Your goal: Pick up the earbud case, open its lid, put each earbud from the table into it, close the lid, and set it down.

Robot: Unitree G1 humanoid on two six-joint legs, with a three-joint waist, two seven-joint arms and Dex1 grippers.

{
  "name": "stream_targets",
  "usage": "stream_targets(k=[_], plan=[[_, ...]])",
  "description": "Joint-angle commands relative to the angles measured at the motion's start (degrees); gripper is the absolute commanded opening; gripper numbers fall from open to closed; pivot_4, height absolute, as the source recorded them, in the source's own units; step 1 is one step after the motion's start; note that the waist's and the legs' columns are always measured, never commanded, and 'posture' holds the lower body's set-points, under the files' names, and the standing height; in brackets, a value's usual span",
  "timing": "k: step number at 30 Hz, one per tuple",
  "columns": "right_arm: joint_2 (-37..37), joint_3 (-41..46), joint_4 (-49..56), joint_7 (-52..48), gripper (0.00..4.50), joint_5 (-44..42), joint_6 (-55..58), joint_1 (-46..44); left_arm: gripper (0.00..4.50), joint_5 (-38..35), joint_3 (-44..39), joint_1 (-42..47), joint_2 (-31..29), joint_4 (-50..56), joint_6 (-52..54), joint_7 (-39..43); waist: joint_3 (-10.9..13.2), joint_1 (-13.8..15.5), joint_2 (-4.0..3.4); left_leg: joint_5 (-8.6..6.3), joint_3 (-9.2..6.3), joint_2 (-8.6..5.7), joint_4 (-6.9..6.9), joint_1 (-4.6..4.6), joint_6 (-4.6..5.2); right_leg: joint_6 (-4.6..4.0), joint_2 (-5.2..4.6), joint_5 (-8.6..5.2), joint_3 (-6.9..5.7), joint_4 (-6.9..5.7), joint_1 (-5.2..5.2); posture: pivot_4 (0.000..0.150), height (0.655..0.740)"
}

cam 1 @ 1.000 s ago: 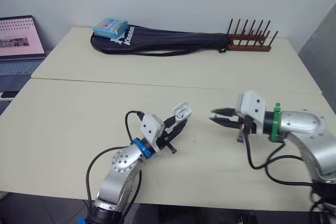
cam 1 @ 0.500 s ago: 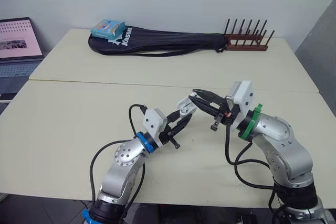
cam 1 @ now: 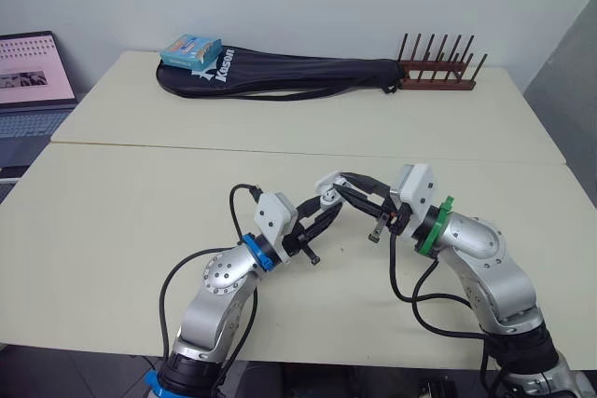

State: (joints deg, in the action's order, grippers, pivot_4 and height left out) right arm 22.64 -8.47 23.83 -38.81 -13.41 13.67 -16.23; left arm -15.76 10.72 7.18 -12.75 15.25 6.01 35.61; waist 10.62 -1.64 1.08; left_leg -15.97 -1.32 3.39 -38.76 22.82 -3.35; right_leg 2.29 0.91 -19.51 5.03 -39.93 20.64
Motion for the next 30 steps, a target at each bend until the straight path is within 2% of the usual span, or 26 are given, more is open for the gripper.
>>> stream_targets(k=[1, 9, 16, 22, 27, 30], plan=[[0.8, -0.1, -0.2, -0.2, 0.37, 1.4, -3.1, 0.6, 0.77, -1.3, -0.2, 0.6, 0.3, 2.9, -0.4, 0.1, 0.0, 0.0, 0.0, 0.0, 0.0, 0.0, 0.0, 0.0, 0.0, 0.0, 0.0, 0.0, 0.0, 0.0, 0.0, 0.15, 0.7274], [2.2, -1.9, -0.4, -1.3, 0.37, 2.8, -3.3, 1.2, 0.77, -1.2, 0.0, 0.7, 0.3, 3.2, -0.4, 0.2, 0.0, 0.0, 0.0, 0.0, 0.0, 0.0, 0.0, 0.0, 0.0, 0.0, 0.0, 0.0, 0.01, 0.0, 0.0, 0.15, 0.7274], [3.3, 0.7, 2.8, -0.6, 2.83, 0.6, 1.7, 1.0, 0.77, -1.0, 0.1, 0.3, 0.1, 3.4, -0.3, 0.4, 0.0, 0.0, 0.0, 0.0, -0.01, 0.0, 0.0, 0.0, 0.0, 0.0, 0.0, 0.0, 0.01, 0.0, 0.0, 0.15, 0.7274], [10.4, 10.9, 10.8, -1.0, 2.84, -7.1, 12.1, 2.4, 0.77, -2.3, -0.4, 1.1, -0.5, 1.1, 0.8, 2.2, 0.0, 0.2, -0.01, 0.0, -0.01, -0.04, -0.01, 0.05, 0.0, 0.0, -0.04, 0.0, 0.0, 0.04, 0.0, 0.15, 0.7274], [21.6, 18.6, 7.7, -9.1, 2.84, -10.6, 13.1, 0.9, 0.77, -7.3, 2.1, 3.8, -3.9, -0.9, 5.7, 12.3, 0.0, 0.1, -0.04, 0.0, 0.05, -0.05, -0.01, 0.02, 0.01, 0.0, 0.0, 0.0, 0.01, 0.0, -0.01, 0.15, 0.7274], [28.3, 16.5, 3.8, -15.8, 2.31, -13.2, 17.1, -4.3, 0.77, -9.8, 4.3, 6.8, -5.8, -1.9, 8.4, 18.8, 0.1, -0.2, -0.11, -0.01, 0.18, -0.07, 0.0, -0.01, 0.02, 0.0, 0.01, 0.0, 0.03, 0.01, -0.01, 0.15, 0.7274]])
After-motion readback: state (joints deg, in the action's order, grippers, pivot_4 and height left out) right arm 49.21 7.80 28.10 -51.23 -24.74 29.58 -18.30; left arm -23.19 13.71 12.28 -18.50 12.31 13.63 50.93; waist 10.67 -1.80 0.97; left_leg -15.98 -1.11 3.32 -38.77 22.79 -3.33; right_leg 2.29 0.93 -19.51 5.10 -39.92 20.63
